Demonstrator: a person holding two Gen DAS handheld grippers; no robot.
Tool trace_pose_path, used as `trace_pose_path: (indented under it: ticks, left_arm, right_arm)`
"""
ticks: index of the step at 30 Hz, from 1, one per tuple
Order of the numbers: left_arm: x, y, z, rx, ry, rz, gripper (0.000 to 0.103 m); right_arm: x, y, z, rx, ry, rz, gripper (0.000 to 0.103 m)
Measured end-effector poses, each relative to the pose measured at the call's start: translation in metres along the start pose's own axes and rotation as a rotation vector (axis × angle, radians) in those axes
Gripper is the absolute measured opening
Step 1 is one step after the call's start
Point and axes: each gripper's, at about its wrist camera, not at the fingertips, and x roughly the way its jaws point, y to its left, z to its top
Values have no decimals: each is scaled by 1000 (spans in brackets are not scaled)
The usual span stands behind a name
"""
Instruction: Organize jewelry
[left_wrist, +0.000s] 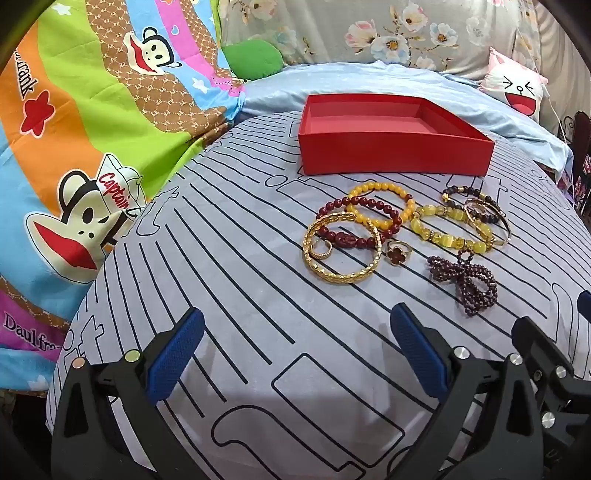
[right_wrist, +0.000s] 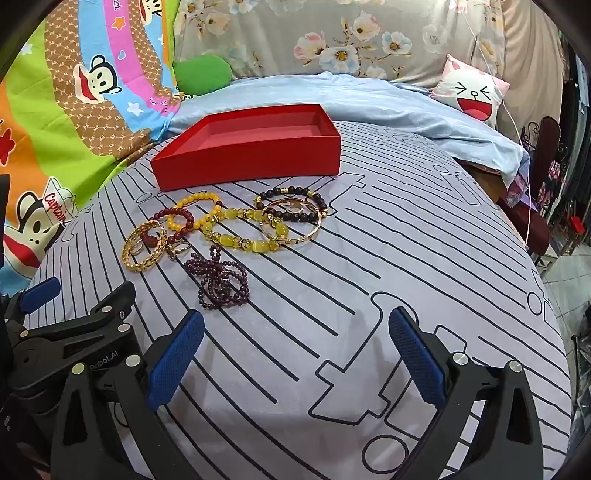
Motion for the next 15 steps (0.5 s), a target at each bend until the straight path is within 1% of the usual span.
trace_pose_path:
  ticks: [15]
  left_arm:
    - [-1,0,0,4,1,5,96]
  right_arm:
    - [0,-1,0,-3,3,0,97]
